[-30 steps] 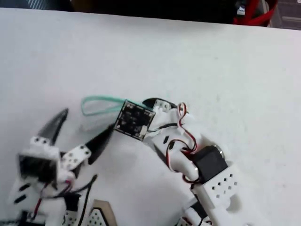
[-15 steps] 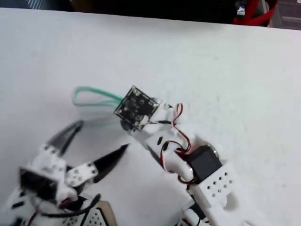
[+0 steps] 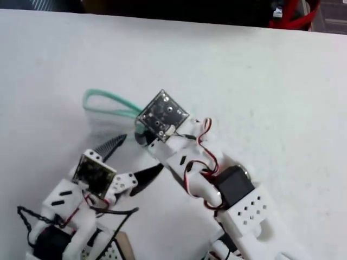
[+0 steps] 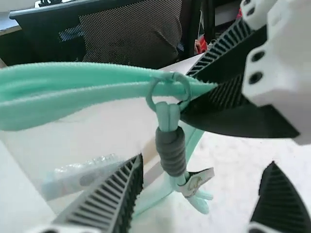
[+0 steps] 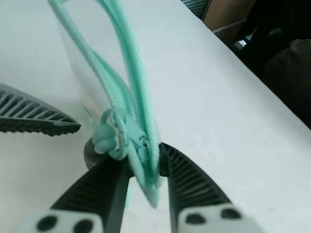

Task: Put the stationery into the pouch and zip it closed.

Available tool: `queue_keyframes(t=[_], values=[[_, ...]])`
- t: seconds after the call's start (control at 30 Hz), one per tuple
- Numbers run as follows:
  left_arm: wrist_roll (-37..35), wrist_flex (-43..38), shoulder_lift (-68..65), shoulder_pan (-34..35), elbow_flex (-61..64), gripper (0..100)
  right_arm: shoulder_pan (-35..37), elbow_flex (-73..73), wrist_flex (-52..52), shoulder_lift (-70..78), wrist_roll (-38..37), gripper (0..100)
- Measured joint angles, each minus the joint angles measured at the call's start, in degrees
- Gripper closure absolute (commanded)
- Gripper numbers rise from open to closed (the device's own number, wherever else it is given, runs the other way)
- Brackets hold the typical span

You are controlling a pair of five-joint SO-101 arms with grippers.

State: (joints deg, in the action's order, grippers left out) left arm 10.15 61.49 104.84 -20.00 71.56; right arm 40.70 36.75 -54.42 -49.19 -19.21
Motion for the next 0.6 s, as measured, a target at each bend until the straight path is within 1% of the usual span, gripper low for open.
queue_keyframes(t=[0.07, 0.2, 0.27, 0.43, 0.6], values=[[0.0, -2.5, 0.0, 0.0, 2.1, 66, 0.0, 0.0, 0.0, 0.0, 0.4, 97.9], [0.0, -7.3, -0.3, 0.0, 6.2, 75, 0.0, 0.0, 0.0, 0.0, 0.4, 97.9], [0.0, -8.7, -0.6, 0.0, 6.9, 77, 0.0, 0.0, 0.0, 0.0, 0.4, 97.9], [0.0, -9.7, -0.3, 0.5, 7.2, 74, 0.0, 0.0, 0.0, 0.0, 0.4, 97.9], [0.0, -9.9, -0.3, 0.6, 7.2, 74, 0.0, 0.0, 0.0, 0.0, 0.5, 97.9]])
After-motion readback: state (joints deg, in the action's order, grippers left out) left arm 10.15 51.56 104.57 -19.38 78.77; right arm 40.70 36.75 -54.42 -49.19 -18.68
